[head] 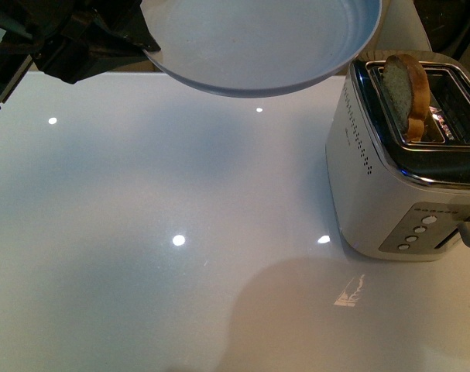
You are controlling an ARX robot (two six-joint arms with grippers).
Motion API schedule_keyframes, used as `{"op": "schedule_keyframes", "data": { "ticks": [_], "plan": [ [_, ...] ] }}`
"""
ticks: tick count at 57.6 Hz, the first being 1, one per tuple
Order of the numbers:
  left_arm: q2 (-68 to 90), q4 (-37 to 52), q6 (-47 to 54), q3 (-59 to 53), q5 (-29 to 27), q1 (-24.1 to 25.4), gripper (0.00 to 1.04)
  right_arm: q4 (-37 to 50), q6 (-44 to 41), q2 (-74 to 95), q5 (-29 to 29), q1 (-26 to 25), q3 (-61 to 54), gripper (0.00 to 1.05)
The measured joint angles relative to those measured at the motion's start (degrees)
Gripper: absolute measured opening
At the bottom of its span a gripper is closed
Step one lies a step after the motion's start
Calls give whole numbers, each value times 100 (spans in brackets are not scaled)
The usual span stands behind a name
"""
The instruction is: Left arm holds plate, right arm toasts bread
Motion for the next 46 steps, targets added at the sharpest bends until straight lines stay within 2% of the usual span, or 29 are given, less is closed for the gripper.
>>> {"op": "schedule_keyframes", "data": {
  "ticks": [3, 17, 23, 46],
  "plan": [
    [0, 0, 0, 0, -2, 0, 3, 0, 0, -2, 0, 0, 0, 46],
    [0, 0, 0, 0, -2, 2, 3, 0, 0, -2, -2, 0, 0, 84],
    [0, 0, 2, 0, 0, 0, 3, 0, 2, -2, -2, 0, 0, 97],
    [0, 0, 0, 0, 0, 0, 3, 0, 0, -2, -2, 0, 0, 96]
  ]
}}
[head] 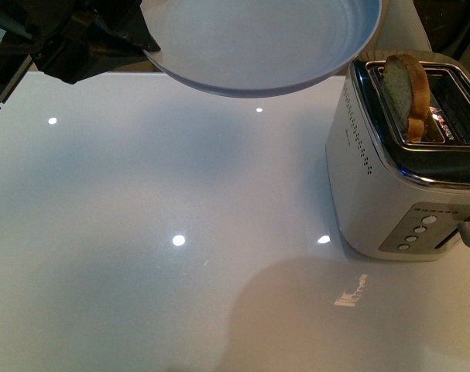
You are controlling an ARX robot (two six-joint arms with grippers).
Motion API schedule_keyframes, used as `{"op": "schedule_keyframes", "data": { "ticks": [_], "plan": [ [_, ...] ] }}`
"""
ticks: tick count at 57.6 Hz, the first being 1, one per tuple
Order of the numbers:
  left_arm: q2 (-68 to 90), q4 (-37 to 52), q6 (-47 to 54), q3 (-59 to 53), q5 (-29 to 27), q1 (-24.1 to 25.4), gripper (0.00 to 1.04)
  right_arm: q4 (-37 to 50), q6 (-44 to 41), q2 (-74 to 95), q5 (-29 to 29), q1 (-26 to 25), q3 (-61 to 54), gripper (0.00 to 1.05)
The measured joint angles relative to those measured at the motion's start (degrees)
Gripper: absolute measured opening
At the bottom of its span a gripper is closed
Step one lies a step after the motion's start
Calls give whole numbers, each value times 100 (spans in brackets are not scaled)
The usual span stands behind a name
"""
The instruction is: Left arm holds plate, right arm toasts bread
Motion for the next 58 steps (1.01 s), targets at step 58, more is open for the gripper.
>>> {"op": "schedule_keyframes", "data": {
  "ticks": [58],
  "plan": [
    [1388, -752, 2411, 1635, 1510, 3075, 3, 0, 0, -2, 0, 0, 0, 96]
  ]
}}
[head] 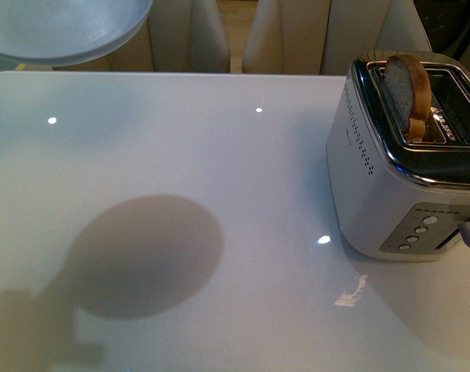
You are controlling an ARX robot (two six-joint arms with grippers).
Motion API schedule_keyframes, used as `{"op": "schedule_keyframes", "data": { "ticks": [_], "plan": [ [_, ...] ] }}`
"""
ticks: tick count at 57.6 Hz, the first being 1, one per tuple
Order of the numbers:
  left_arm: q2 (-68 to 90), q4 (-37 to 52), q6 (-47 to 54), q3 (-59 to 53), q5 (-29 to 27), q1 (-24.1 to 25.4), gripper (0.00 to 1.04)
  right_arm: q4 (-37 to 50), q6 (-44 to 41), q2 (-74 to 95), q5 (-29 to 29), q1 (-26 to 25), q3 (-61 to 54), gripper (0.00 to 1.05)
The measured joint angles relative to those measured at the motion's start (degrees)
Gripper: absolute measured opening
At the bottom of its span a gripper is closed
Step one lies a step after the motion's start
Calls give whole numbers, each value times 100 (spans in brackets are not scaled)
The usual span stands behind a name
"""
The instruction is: Left arm holds plate, right arm toasts bread
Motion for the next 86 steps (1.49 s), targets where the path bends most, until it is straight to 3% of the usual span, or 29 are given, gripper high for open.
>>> {"op": "schedule_keyframes", "data": {
  "ticks": [17, 40, 54, 86],
  "plan": [
    [758, 232, 664, -188, 295, 409, 3, 0, 0, 0, 0, 0, 0, 96],
    [1998, 1045, 1523, -1043, 192, 1014, 3, 0, 0, 0, 2, 0, 0, 96],
    [2358, 1565, 1930, -1204, 188, 964, 3, 0, 0, 0, 2, 0, 0, 96],
    [3010, 1974, 1816, -1204, 52, 815, 3, 0, 0, 0, 2, 0, 0, 96]
  ]
}}
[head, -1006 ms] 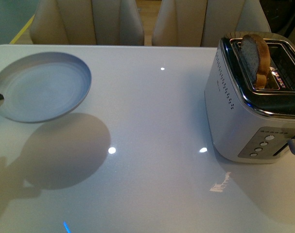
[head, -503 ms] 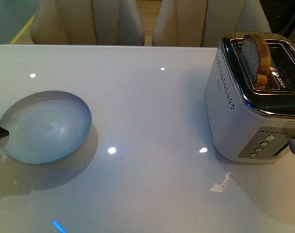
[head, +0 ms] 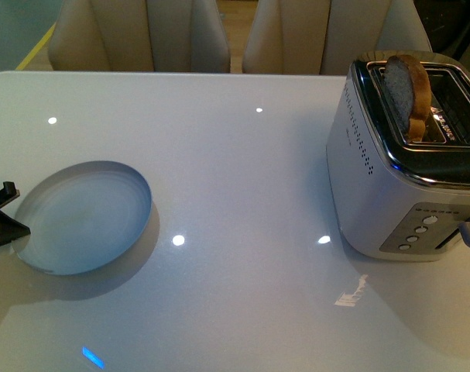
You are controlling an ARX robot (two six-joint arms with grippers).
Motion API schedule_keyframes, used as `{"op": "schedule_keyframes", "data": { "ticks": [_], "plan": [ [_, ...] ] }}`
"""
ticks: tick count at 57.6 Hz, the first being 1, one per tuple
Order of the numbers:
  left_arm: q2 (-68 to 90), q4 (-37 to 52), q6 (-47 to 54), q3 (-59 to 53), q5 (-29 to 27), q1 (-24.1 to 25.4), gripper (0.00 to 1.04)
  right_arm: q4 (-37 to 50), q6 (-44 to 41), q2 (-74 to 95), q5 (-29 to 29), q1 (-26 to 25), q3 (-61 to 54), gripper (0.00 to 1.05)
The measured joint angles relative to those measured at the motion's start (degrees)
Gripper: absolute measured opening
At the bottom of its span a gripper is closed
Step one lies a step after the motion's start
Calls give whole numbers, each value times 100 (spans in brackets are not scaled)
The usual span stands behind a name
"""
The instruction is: Left arm holds plate, right arm toasts bread
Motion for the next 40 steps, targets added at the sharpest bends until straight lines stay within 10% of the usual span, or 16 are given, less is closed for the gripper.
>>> {"op": "schedule_keyframes", "data": {
  "ticks": [33, 40],
  "plan": [
    [-640, -205, -7, 68, -149, 7, 95, 0, 0, 0, 0, 0, 0, 96],
    [-1191, -249, -105, 184, -214, -11, 97, 0, 0, 0, 0, 0, 0, 96]
  ]
}}
